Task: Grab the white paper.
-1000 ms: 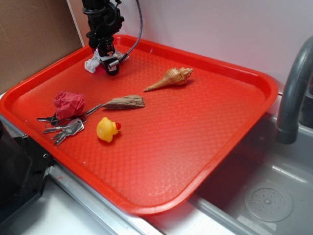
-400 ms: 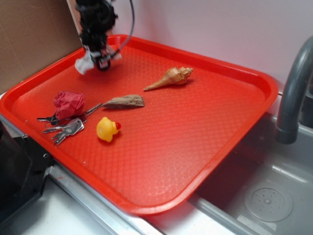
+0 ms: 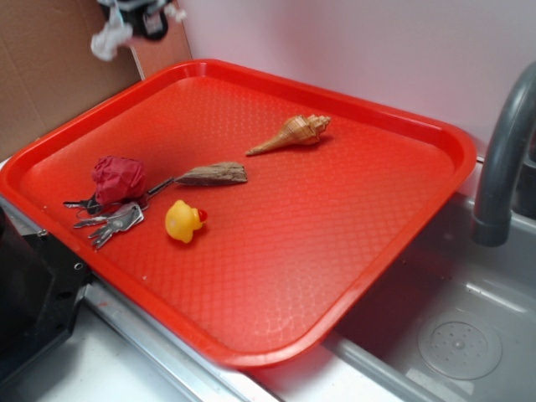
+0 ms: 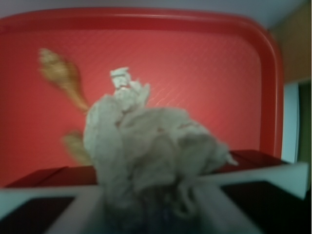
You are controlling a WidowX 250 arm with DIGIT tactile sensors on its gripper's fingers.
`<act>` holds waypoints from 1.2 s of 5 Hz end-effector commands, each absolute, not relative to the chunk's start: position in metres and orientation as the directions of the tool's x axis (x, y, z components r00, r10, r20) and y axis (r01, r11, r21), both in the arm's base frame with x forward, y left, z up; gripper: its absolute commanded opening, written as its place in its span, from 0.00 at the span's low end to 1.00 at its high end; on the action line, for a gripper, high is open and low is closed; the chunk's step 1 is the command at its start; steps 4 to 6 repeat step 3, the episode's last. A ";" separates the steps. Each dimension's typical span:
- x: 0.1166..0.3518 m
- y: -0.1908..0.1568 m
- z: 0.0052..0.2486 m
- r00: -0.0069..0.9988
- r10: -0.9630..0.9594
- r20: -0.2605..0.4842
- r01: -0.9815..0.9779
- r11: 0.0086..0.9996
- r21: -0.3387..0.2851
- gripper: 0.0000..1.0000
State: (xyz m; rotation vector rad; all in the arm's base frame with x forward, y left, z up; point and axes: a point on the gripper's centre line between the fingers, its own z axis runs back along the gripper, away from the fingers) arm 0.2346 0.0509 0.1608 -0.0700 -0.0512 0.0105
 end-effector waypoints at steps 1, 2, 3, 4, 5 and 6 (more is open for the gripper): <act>0.251 0.013 0.226 0.972 0.232 0.045 -0.232 0.973 0.002 0.00; 0.250 0.011 0.224 0.939 0.328 0.108 -0.331 0.944 0.010 0.00; 0.251 0.018 0.219 0.922 0.370 0.115 -0.371 0.928 -0.010 0.00; 0.251 0.018 0.219 0.922 0.370 0.115 -0.371 0.928 -0.010 0.00; 0.251 0.018 0.219 0.922 0.370 0.115 -0.371 0.928 -0.010 0.00; 0.251 0.018 0.219 0.922 0.370 0.115 -0.371 0.928 -0.010 0.00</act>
